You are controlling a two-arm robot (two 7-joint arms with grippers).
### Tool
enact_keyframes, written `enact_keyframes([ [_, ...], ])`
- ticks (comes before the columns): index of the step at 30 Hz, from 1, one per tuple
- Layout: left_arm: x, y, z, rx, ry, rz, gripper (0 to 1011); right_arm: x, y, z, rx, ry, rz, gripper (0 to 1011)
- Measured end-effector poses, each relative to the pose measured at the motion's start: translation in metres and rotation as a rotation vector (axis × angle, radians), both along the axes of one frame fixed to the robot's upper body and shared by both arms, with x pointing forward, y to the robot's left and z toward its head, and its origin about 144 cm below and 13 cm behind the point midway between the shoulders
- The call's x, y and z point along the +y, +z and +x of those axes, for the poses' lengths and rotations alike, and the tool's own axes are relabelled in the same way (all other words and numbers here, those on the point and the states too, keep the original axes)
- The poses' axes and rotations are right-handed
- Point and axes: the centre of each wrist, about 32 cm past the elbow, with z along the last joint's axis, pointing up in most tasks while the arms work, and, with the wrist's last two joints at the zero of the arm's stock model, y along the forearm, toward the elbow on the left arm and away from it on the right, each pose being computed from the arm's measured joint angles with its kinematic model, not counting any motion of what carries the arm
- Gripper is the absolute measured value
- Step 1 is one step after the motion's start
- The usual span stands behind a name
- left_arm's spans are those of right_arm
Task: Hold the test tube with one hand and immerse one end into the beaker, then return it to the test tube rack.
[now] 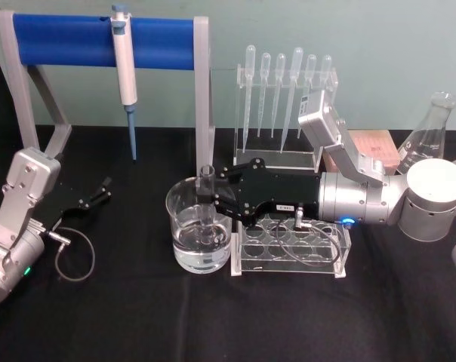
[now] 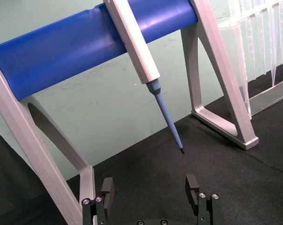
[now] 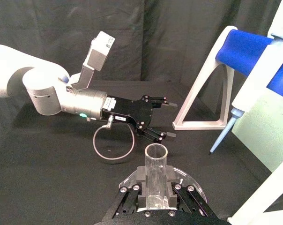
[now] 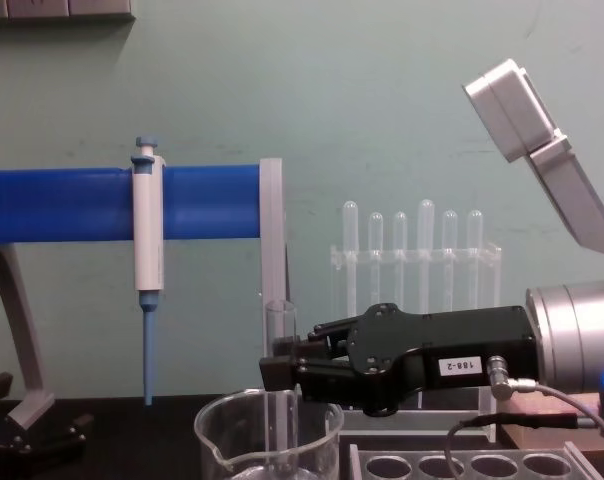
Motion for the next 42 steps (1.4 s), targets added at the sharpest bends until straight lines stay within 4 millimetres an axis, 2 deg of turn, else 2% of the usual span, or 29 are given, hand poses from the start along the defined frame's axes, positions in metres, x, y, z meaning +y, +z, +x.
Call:
enact_keyframes([
  [42,0.0000,0.0000,0.0000,0.000,0.000,0.000,1000,0.0001,0.0002,0.0003,0.000,0.001,0.000,242],
])
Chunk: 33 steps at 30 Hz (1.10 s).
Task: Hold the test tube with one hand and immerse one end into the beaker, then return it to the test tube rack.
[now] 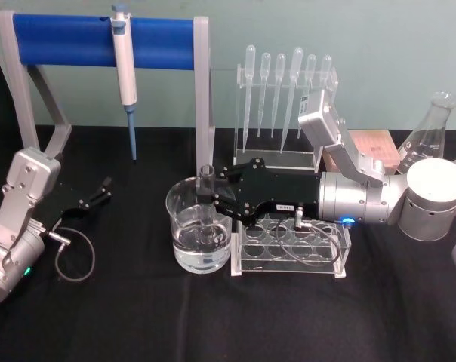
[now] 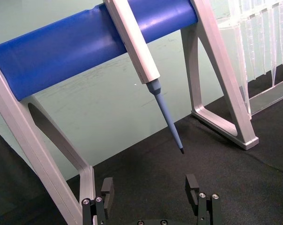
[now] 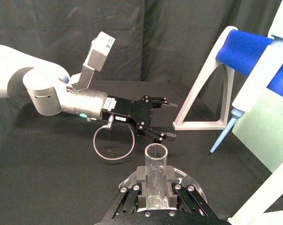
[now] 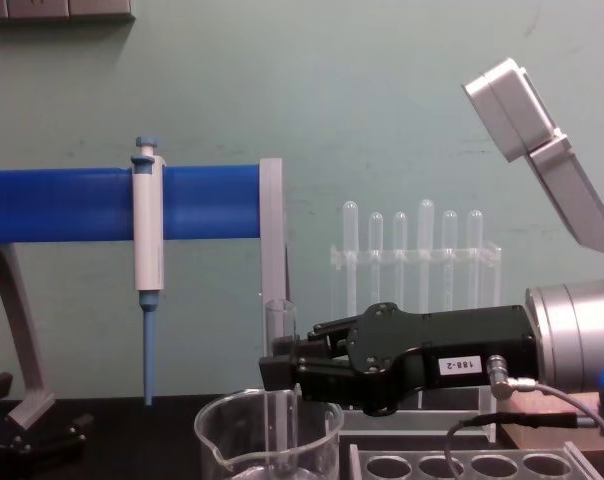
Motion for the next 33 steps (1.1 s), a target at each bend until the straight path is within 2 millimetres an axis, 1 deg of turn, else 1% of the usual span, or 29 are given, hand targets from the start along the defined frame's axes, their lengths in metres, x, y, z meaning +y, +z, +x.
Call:
enact_keyframes([
  [33,0.0000,0.0000,0.0000,0.000,0.000,0.000,1000,0.0000,0.0000,0.0000,0.000,0.000,0.000,242],
])
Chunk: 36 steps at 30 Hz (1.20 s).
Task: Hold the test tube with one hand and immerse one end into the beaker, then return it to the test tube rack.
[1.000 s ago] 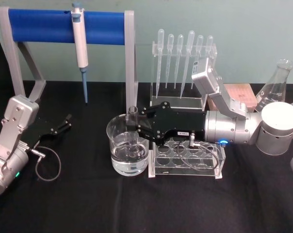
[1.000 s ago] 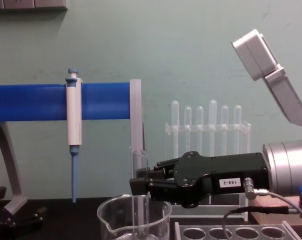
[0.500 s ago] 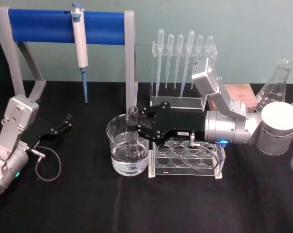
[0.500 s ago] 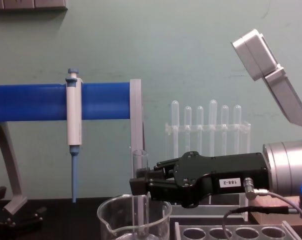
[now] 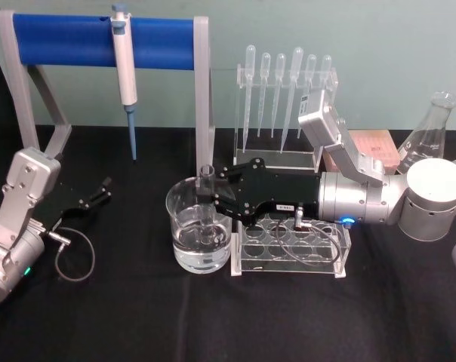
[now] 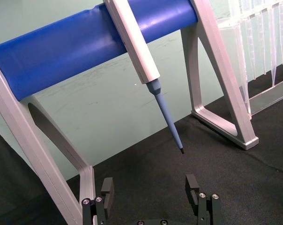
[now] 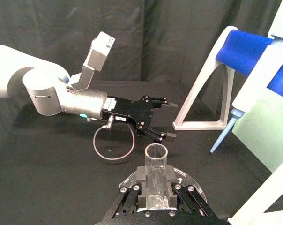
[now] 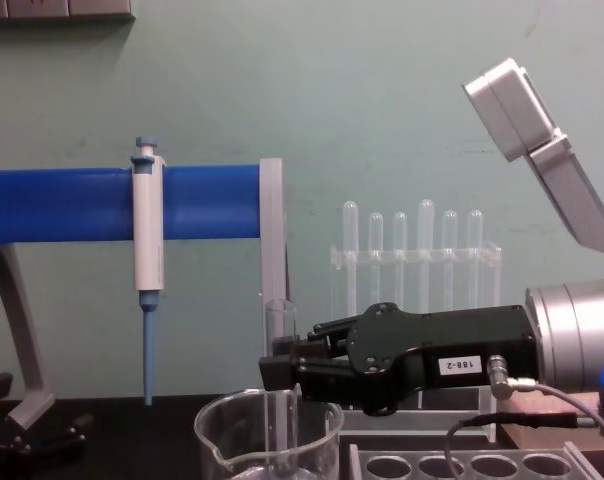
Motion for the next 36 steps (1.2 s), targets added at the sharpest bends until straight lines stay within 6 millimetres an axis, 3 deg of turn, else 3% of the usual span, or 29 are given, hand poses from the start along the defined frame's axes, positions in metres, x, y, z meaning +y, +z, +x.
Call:
enact_keyframes([
  [36,0.0000,0.0000,0.0000,0.000,0.000,0.000,1000,0.0000,0.0000,0.0000,0.000,0.000,0.000,242],
])
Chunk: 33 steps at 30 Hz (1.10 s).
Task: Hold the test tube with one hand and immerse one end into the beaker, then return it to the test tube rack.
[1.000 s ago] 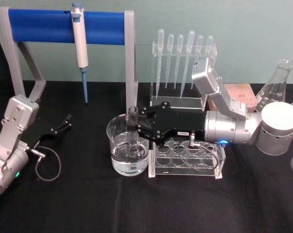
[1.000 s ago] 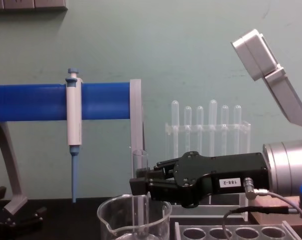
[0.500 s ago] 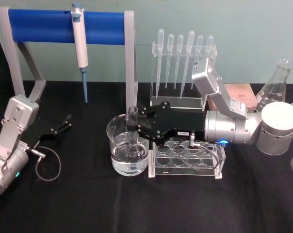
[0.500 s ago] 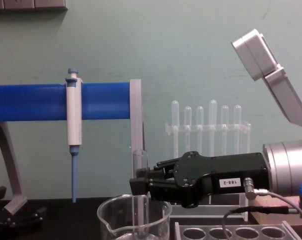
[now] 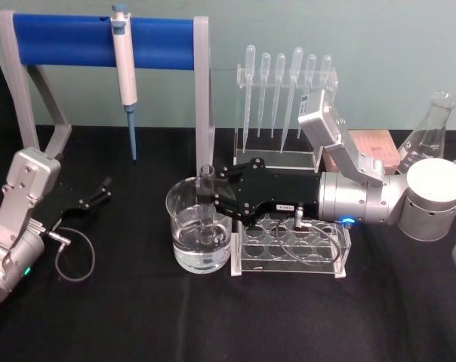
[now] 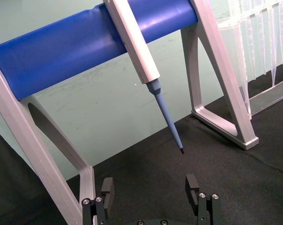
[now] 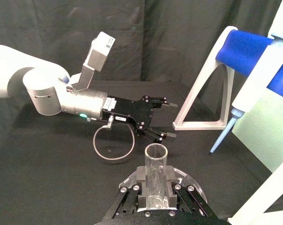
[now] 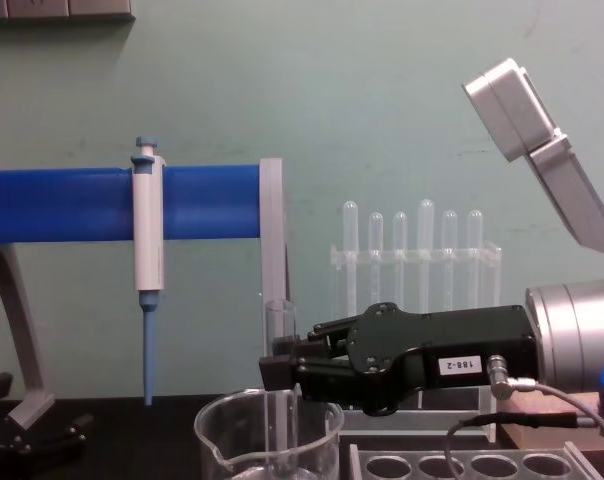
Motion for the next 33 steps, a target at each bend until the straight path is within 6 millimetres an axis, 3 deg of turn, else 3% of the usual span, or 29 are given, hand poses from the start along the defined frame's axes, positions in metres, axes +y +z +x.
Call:
enact_keyframes([
  [33,0.0000,0.0000,0.0000,0.000,0.000,0.000,1000,0.0000,0.0000,0.0000,0.000,0.000,0.000,242],
])
